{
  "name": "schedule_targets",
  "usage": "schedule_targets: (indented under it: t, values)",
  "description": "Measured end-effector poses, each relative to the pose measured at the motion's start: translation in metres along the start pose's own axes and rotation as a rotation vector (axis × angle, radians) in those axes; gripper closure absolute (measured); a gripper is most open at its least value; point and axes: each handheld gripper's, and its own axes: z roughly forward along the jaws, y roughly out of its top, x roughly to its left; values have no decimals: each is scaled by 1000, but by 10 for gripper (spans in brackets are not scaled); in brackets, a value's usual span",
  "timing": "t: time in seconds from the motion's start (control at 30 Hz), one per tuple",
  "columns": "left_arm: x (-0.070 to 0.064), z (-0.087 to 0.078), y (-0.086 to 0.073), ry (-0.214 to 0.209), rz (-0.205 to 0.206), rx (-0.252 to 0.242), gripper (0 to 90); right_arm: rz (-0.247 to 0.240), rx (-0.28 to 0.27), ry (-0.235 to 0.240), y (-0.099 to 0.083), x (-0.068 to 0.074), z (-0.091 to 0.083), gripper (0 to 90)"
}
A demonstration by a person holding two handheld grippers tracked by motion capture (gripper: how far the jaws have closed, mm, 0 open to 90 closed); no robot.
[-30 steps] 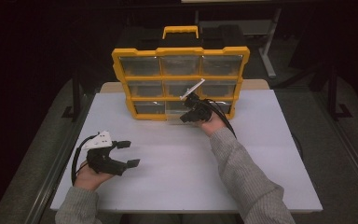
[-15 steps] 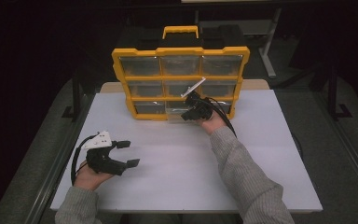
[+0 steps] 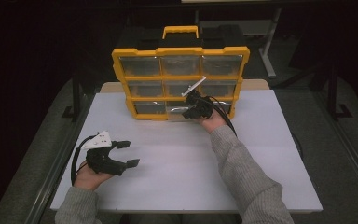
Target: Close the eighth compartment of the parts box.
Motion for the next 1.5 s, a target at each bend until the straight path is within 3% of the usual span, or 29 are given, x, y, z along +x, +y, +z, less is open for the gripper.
schedule_targets:
  t: [1.3, 1.4, 1.43, 1.47, 1.5]
  values:
    - [1, 0, 0, 3, 4, -2, 181, 41, -34, -82, -2, -14, -9, 887]
    - [1, 0, -1, 3, 0, -7, 181, 40, -42, -96, -2, -16, -10, 887]
    - [1, 0, -1, 3, 3, -7, 181, 8, -33, -114, -2, -18, -10, 887]
    - [1, 0, 0, 3, 3, -3, 181, 49, -46, -101, -2, -16, -10, 887]
    - [1, 0, 0, 4, 4, -1, 181, 44, -48, -107, -2, -17, -10, 887]
